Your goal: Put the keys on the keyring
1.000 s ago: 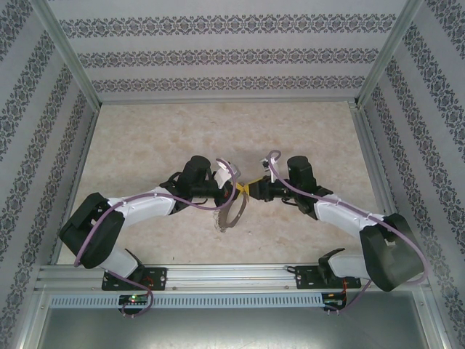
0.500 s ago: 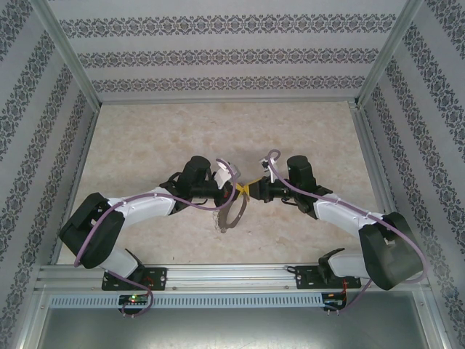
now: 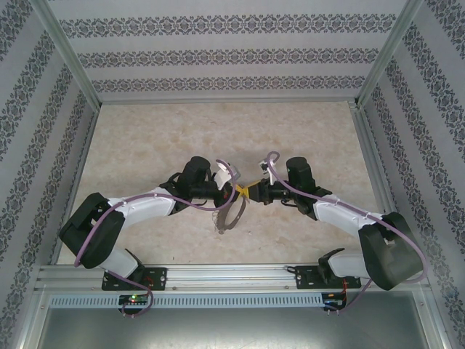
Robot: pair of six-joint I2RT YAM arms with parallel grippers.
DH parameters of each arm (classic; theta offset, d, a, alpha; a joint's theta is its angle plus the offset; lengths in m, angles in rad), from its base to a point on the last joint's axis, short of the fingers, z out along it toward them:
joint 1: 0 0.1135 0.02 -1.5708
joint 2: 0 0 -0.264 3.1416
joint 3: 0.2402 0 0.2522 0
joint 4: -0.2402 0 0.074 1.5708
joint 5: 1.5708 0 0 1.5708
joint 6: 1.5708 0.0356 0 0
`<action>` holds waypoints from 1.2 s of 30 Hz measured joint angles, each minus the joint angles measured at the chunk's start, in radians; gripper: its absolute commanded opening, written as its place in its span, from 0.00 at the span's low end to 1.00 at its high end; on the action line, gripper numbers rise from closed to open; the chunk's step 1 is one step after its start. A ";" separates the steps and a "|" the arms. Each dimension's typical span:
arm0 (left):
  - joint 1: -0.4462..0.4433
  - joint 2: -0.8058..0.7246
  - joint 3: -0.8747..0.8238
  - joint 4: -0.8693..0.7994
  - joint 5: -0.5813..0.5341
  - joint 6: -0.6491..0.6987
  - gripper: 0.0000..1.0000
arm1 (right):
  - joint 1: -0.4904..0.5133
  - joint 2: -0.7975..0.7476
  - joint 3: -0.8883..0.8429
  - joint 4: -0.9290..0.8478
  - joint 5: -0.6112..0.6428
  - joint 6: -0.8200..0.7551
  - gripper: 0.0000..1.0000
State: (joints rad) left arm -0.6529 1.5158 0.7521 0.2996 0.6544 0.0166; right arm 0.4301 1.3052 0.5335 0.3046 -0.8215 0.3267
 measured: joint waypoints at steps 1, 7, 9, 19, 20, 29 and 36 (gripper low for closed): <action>0.000 0.000 0.000 0.000 0.000 -0.002 0.00 | 0.000 0.000 -0.001 0.000 -0.001 -0.001 0.13; 0.005 0.000 0.000 -0.001 -0.001 -0.002 0.00 | 0.006 0.000 -0.001 0.001 -0.011 -0.012 0.00; 0.006 0.000 0.000 -0.001 0.000 -0.002 0.00 | 0.006 -0.001 0.000 0.001 -0.010 -0.012 0.00; 0.015 0.000 0.056 -0.088 -0.045 0.015 0.28 | 0.013 -0.007 0.085 -0.145 0.034 -0.067 0.00; 0.022 -0.002 0.066 -0.097 -0.052 0.020 0.30 | 0.012 -0.006 0.103 -0.168 0.040 -0.077 0.00; 0.080 -0.069 0.114 -0.155 -0.061 0.072 0.39 | -0.010 0.014 0.296 -0.379 0.073 -0.209 0.00; 0.110 -0.067 0.183 -0.228 -0.013 0.119 0.40 | -0.014 0.135 0.483 -0.587 0.042 -0.356 0.00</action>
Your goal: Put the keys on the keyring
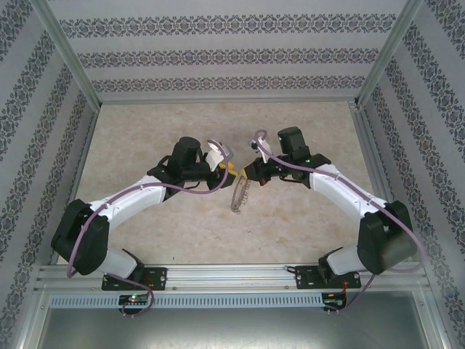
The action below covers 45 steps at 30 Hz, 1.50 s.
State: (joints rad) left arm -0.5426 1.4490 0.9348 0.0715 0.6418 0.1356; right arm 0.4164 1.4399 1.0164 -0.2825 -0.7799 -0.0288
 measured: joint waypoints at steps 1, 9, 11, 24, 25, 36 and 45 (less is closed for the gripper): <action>0.002 0.005 0.011 -0.010 0.012 0.006 0.40 | -0.002 0.019 0.024 -0.031 -0.010 -0.021 0.00; 0.040 0.062 0.024 -0.025 0.111 0.031 0.39 | -0.002 0.135 0.178 -0.240 -0.069 -0.165 0.00; 0.048 0.082 0.024 -0.028 0.133 0.037 0.39 | -0.002 0.147 0.192 -0.271 -0.078 -0.189 0.00; 0.081 0.209 0.177 -0.171 0.313 0.107 0.38 | -0.016 0.158 0.221 -0.345 -0.087 -0.243 0.00; 0.082 0.216 0.183 -0.179 0.326 0.109 0.38 | -0.018 0.158 0.221 -0.349 -0.089 -0.245 0.00; 0.085 0.232 0.186 -0.181 0.431 0.111 0.35 | -0.022 0.158 0.221 -0.348 -0.093 -0.248 0.00; 0.077 0.261 0.203 -0.184 0.462 0.112 0.20 | -0.022 0.158 0.221 -0.327 -0.094 -0.245 0.00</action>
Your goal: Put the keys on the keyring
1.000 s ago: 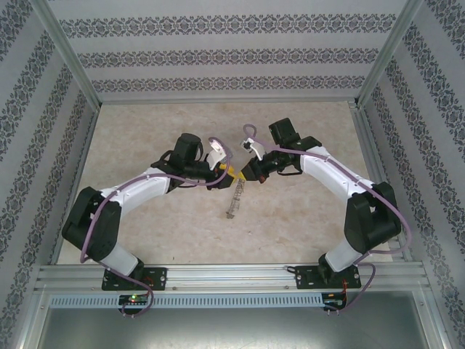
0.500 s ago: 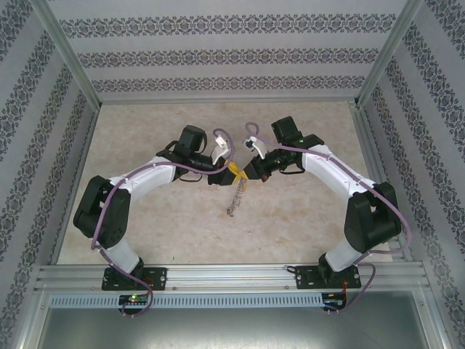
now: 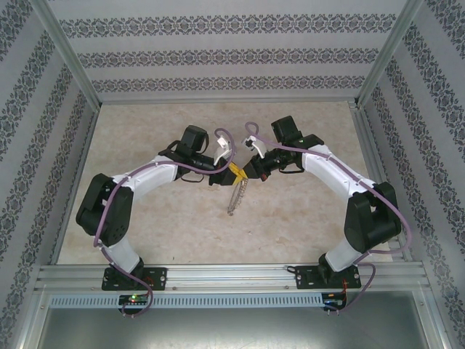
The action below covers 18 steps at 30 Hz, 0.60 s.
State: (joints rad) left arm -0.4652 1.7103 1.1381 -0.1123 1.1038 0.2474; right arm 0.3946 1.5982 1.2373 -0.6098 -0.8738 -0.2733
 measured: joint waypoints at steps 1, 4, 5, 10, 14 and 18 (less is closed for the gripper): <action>0.000 0.002 0.001 -0.001 0.001 0.000 0.19 | 0.000 0.000 0.000 0.000 0.000 0.001 0.00; 0.001 0.006 0.003 -0.001 0.003 0.000 0.13 | 0.000 0.000 0.000 -0.001 0.000 0.002 0.00; 0.001 0.006 0.003 -0.001 0.004 0.000 0.12 | 0.000 0.000 0.000 0.000 0.000 0.001 0.00; 0.003 0.006 0.003 0.000 0.006 -0.010 0.00 | -0.002 0.000 0.000 -0.001 -0.001 0.001 0.00; 0.003 0.006 0.003 0.014 0.007 -0.024 0.00 | -0.006 0.000 0.000 0.000 -0.005 0.001 0.00; 0.003 0.006 -0.018 0.082 -0.005 -0.063 0.00 | -0.012 0.000 -0.002 0.021 0.000 0.024 0.29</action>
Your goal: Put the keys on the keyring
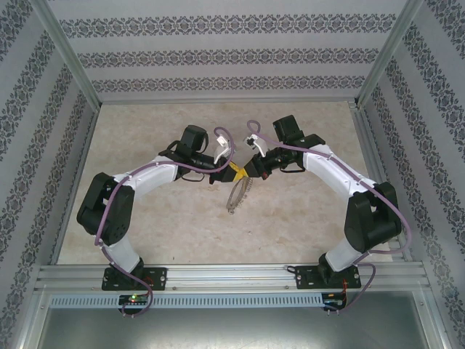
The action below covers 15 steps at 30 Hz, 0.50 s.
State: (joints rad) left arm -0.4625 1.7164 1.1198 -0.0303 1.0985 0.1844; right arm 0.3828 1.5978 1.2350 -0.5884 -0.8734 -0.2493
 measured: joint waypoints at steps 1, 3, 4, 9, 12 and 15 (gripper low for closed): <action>0.000 -0.002 -0.011 0.026 0.000 -0.011 0.00 | -0.002 -0.002 -0.007 0.023 0.018 0.022 0.34; -0.001 -0.010 -0.033 0.071 -0.019 -0.032 0.00 | -0.015 -0.021 -0.039 0.094 0.029 0.072 0.38; -0.003 -0.011 -0.042 0.091 -0.027 -0.042 0.00 | -0.021 -0.040 -0.065 0.137 0.035 0.099 0.39; -0.009 -0.023 -0.080 0.175 -0.061 -0.089 0.00 | -0.047 -0.186 -0.227 0.328 0.089 0.254 0.38; -0.009 -0.035 -0.099 0.215 -0.081 -0.116 0.00 | -0.050 -0.254 -0.315 0.419 0.143 0.330 0.35; -0.009 -0.048 -0.116 0.263 -0.096 -0.140 0.00 | -0.050 -0.294 -0.408 0.509 0.182 0.410 0.35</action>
State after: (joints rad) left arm -0.4713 1.6688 1.0035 0.2325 1.0027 0.0441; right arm 0.3332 1.3041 0.8268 -0.0795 -0.6918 0.1612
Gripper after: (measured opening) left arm 0.048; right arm 0.350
